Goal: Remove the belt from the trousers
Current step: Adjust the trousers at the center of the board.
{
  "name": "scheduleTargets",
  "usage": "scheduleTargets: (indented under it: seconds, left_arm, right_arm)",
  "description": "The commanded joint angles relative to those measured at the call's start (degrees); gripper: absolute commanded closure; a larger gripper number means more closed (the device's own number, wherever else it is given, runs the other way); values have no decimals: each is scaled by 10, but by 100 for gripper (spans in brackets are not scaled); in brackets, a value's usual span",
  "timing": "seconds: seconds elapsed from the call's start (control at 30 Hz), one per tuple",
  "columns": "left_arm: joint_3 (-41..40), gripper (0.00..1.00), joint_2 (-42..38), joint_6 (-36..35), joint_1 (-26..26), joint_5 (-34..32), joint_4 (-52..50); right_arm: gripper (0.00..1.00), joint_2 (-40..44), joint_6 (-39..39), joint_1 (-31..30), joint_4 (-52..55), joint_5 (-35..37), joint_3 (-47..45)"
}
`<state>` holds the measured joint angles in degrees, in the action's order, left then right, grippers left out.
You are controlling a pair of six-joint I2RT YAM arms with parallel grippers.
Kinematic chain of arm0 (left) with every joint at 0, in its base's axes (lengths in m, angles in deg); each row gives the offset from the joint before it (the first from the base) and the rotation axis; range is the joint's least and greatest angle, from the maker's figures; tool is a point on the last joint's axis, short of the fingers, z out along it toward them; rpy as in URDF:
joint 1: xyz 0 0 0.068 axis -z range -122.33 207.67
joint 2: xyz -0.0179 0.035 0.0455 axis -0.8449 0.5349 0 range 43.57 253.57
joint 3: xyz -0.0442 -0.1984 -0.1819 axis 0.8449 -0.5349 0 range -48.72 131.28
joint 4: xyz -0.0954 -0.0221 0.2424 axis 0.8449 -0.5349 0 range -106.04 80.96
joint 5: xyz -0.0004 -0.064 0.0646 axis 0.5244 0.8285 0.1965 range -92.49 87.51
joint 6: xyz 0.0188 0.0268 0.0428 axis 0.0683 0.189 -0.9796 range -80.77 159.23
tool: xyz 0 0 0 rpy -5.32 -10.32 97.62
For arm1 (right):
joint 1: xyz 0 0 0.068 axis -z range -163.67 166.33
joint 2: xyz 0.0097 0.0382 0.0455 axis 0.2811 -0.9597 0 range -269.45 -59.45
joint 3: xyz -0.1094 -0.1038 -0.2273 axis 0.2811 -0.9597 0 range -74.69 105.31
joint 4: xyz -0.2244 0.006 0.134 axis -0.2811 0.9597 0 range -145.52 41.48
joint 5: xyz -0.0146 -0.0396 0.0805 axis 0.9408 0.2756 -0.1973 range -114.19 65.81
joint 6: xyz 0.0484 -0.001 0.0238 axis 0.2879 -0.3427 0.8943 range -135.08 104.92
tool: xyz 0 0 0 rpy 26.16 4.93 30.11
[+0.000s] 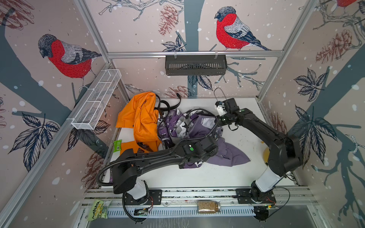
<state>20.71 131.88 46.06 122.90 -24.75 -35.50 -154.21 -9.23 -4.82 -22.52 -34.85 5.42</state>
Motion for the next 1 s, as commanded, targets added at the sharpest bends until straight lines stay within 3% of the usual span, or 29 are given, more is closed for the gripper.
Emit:
scheduleTargets:
  seconds: [0.0, 0.13, 0.27, 0.37, 0.43, 0.57, 0.67, 0.77, 0.93, 0.97]
  left_arm:
    - [49, 100, -43, -130, -66, -127, 7]
    - [174, 100, -65, -255, -148, -99, 37]
    - [322, 100, -39, -392, -159, -74, 47]
    - [468, 100, 14, -442, -158, -92, -12]
    - [495, 100, 10, -470, -158, -100, 5]
    - [478, 100, -20, -482, -158, -103, 9]
    - [416, 100, -55, -416, -158, -60, -51]
    - [274, 100, -115, -314, -151, -12, -101]
    - [26, 100, -220, -152, -91, 105, -102]
    - [-6, 100, -232, -124, -87, 142, -96]
  right_arm:
    - [100, 44, -5, 34, 0, 14, 72]
    - [100, 87, -8, 66, 47, 22, 196]
    - [100, 114, -7, 78, 115, 37, 325]
    - [100, 140, 6, 77, 163, 42, 389]
    - [100, 177, 23, 70, 180, 42, 391]
    - [100, 282, 77, 48, 202, 38, 303]
    - [100, 365, 135, 25, 195, 3, 152]
    - [100, 438, 194, -16, 196, -7, -10]
    - [100, 496, 241, -49, 217, 12, -130]
    - [86, 494, 237, -48, 214, 12, -137]
